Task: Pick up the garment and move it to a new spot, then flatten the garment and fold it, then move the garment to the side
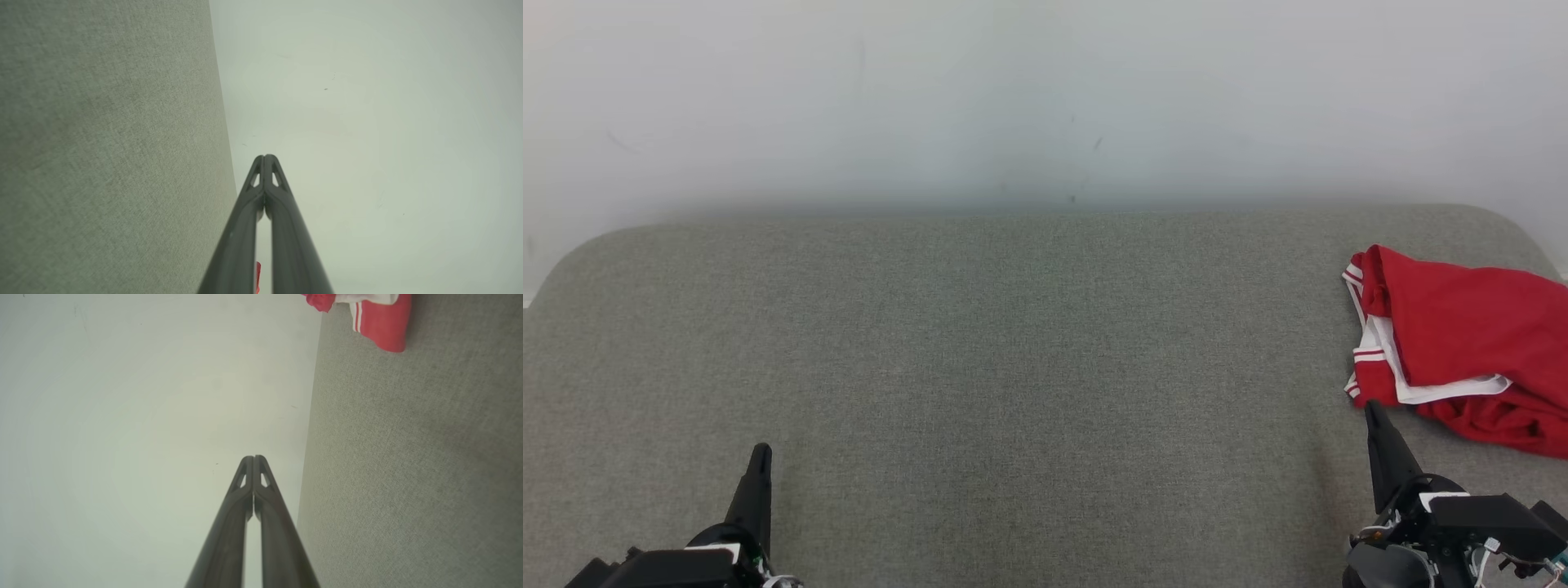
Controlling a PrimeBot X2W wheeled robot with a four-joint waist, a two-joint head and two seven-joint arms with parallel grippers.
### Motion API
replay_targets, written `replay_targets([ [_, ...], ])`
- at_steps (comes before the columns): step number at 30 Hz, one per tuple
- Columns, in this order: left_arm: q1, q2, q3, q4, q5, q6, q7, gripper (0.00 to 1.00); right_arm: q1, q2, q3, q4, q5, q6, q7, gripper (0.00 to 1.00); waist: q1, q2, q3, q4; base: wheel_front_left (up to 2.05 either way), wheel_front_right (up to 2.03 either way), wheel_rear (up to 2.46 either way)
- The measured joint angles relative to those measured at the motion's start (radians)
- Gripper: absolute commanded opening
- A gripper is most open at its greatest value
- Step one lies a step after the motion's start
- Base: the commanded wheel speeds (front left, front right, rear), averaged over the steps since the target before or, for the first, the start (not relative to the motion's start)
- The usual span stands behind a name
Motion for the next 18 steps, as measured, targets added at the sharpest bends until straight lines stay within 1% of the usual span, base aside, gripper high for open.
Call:
replay_targets([
  [18,0.0,0.0,0.0,0.0,0.0,0.0,0.0,0.0,0.0,0.001,-0.002,0.0,0.0,0.0,0.002,0.0,0.0,0.0,0.0,0.0,0.0,0.0,0.0],
])
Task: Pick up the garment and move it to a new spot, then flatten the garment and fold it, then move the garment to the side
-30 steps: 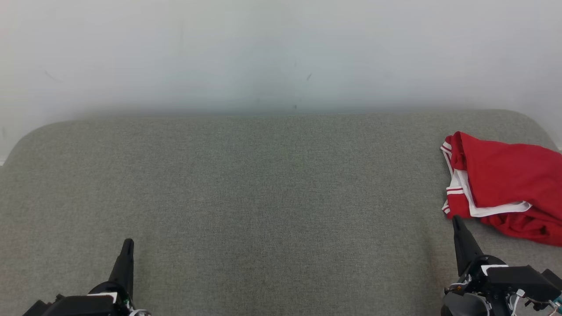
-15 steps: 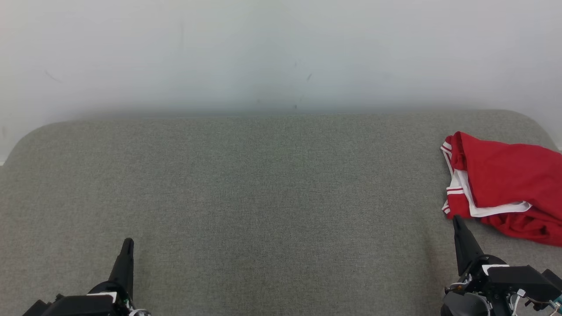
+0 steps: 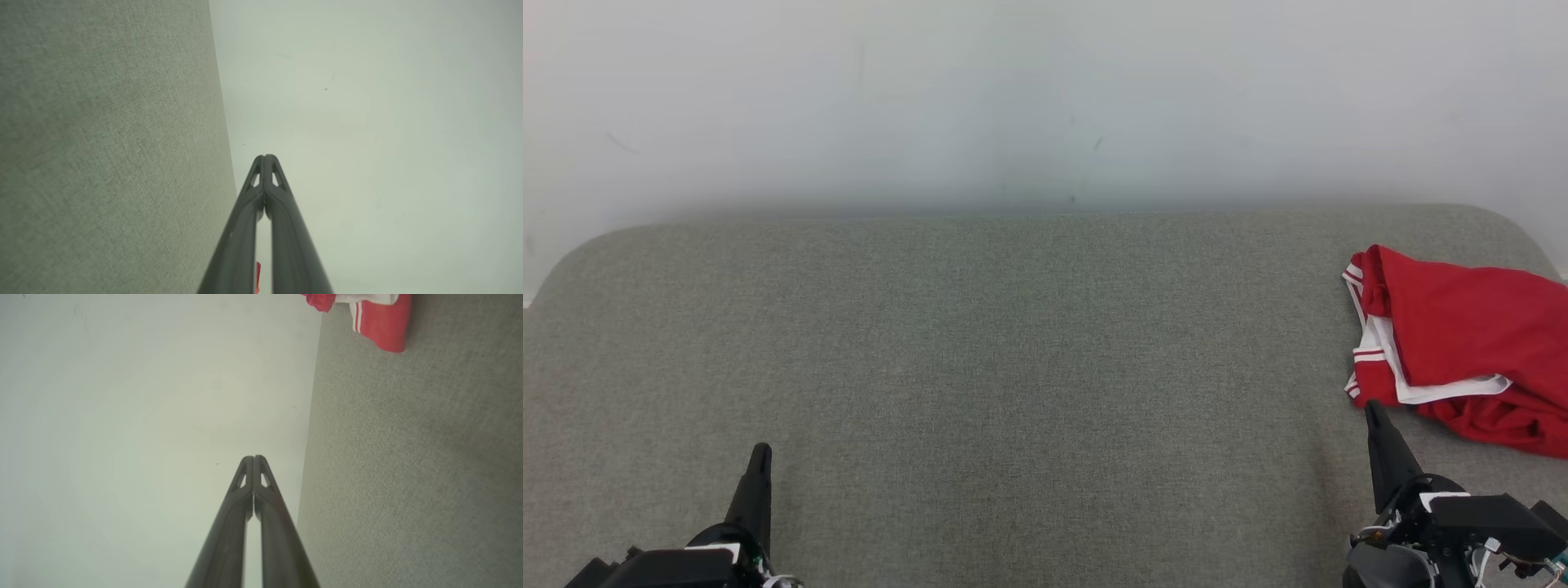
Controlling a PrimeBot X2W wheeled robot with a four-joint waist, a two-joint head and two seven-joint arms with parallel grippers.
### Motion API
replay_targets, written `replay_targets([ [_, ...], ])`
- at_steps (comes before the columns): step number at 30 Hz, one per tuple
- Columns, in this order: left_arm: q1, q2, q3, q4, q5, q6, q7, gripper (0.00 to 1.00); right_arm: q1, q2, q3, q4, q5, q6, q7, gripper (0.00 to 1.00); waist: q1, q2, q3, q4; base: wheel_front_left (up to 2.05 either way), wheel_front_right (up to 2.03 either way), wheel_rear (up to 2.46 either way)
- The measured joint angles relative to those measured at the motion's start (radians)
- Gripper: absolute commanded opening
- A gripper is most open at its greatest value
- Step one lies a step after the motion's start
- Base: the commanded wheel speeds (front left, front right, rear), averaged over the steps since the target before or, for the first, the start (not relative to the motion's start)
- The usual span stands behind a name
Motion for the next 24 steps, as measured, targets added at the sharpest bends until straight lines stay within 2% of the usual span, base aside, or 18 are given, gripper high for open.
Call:
replay_targets([
  [24,0.0,0.0,0.0,0.0,0.0,0.0,0.0,0.0,0.0,0.001,-0.001,0.0,0.0,0.0,0.001,0.0,0.0,0.0,0.0,0.0,0.0,0.0,0.0],
])
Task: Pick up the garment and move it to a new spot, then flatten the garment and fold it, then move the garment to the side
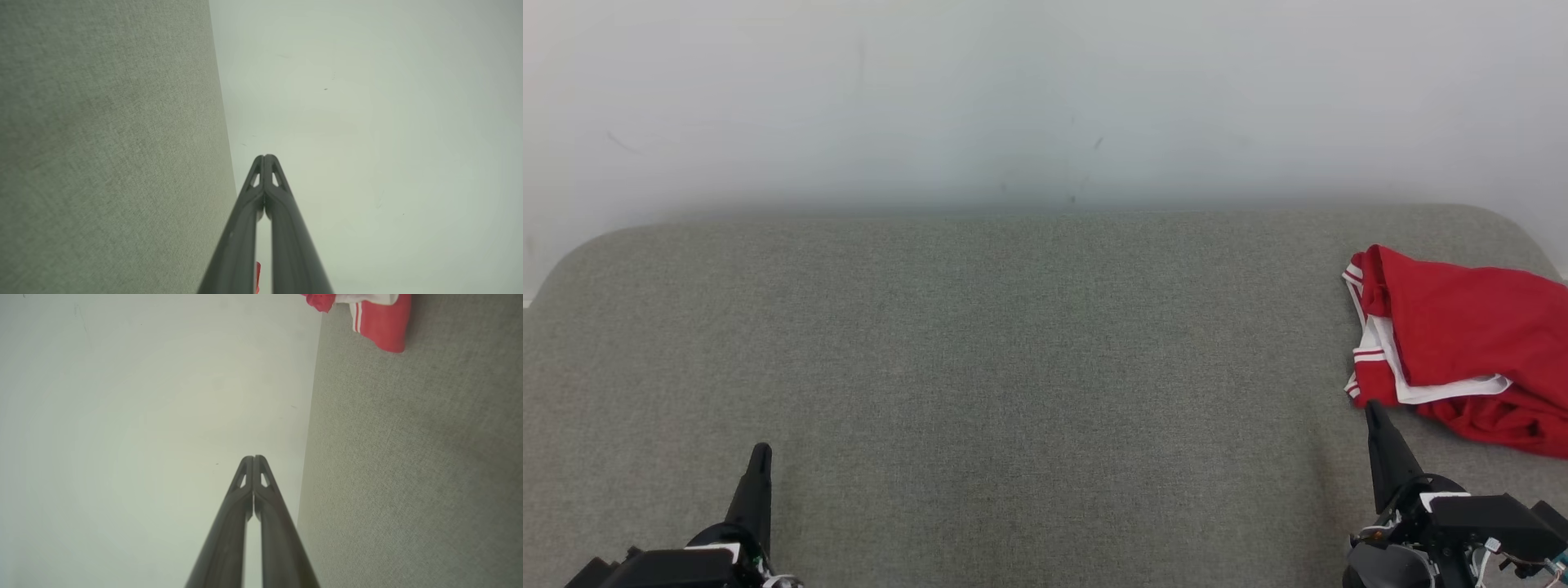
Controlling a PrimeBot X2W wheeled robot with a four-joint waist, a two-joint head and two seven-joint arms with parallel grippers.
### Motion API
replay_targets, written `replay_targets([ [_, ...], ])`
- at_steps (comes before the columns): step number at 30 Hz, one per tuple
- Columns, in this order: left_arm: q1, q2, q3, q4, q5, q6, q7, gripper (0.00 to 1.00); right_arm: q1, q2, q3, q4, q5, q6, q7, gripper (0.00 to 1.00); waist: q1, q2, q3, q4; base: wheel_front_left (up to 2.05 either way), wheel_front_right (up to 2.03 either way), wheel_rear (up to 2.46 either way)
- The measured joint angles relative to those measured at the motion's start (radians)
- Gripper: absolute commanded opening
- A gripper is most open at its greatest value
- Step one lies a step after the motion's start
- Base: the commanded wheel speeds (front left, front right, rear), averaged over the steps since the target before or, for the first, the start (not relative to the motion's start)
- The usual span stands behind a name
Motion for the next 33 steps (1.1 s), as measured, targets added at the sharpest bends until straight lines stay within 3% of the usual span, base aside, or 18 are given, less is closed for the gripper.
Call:
replay_targets([
  [33,0.0,0.0,0.0,0.0,0.0,0.0,0.0,0.0,0.0,0.0,-0.001,0.0,0.0,0.0,0.0,0.0,0.0,0.0,0.0,0.0,0.0,0.0,0.0],
])
